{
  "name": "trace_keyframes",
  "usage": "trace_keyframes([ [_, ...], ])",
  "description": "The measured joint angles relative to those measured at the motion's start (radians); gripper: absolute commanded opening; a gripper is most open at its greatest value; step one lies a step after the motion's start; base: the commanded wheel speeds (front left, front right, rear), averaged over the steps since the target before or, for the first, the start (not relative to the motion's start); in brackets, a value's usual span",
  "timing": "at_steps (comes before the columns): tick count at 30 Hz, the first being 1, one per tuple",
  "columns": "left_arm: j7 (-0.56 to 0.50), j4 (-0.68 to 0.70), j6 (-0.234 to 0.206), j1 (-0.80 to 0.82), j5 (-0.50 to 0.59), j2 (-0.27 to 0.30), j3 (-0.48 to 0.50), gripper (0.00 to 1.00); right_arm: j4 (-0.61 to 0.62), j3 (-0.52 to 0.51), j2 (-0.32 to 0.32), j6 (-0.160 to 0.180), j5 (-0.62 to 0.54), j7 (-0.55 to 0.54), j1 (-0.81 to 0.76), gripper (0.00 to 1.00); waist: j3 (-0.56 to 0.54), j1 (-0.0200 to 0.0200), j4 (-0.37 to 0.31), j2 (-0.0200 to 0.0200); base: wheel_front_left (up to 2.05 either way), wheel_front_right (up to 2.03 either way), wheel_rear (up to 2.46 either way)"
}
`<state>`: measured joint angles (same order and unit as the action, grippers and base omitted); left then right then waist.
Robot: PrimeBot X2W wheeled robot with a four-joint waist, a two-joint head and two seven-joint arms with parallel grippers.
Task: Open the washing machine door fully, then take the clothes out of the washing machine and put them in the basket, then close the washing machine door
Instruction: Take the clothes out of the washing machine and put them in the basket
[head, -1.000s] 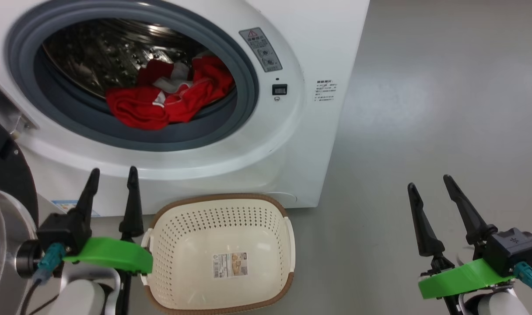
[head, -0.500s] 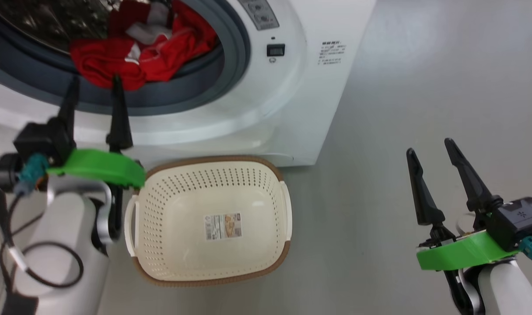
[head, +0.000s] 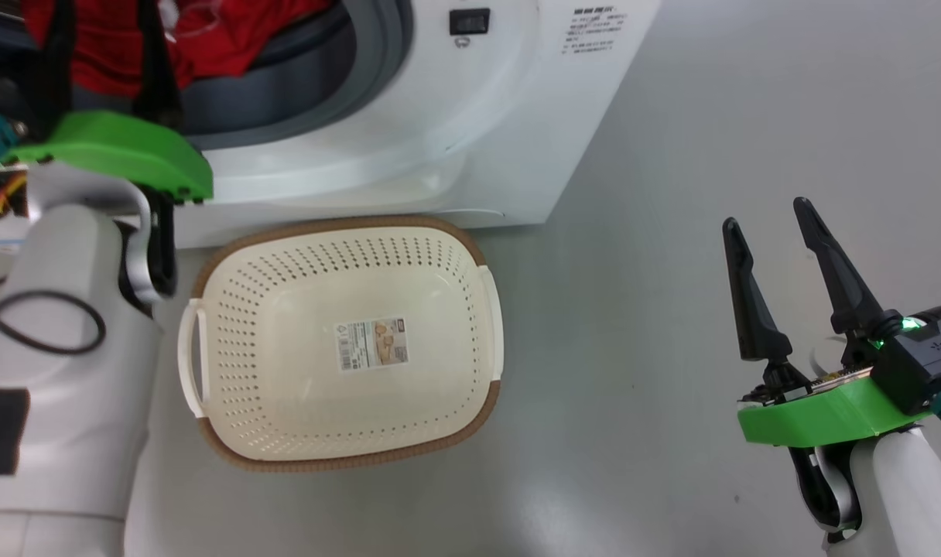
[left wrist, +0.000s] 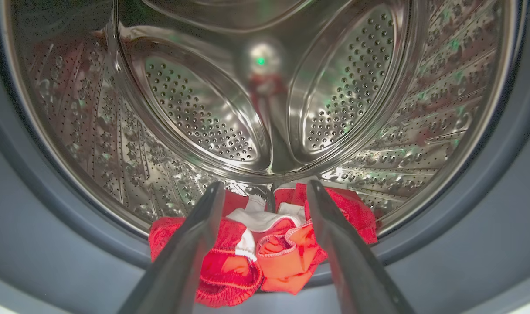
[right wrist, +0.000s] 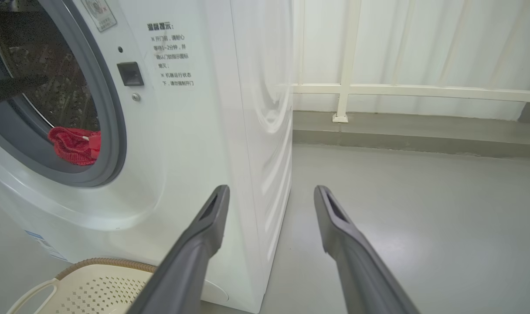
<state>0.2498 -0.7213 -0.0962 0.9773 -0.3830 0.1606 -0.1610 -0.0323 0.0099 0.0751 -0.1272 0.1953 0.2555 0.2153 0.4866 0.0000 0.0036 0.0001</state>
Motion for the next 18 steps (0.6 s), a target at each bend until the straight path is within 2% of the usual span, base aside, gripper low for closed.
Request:
trace_keyframes([
  [9, -0.028, -0.235, 0.005, 0.184, 0.013, 0.02, -0.001, 1.0, -0.003, 0.007, 0.011, 0.0, 0.007, 0.0, 0.023, 1.0, 0.067, 0.0, -0.039, 0.0, 0.0, 0.0, 0.0],
  [13, -0.093, -0.344, -0.044, 0.236, 0.04, 0.034, -0.016, 1.0, -0.009, 0.013, 0.01, 0.0, 0.016, 0.0, 0.036, 1.0, 0.079, 0.0, -0.061, 0.0, 0.0, 0.0, 0.0],
  [18, -0.156, -0.426, -0.063, 0.278, 0.058, 0.047, -0.038, 1.0, -0.016, 0.032, 0.007, 0.0, 0.033, 0.0, 0.04, 1.0, 0.082, 0.0, -0.078, 0.0, 0.0, 0.0, 0.0],
])
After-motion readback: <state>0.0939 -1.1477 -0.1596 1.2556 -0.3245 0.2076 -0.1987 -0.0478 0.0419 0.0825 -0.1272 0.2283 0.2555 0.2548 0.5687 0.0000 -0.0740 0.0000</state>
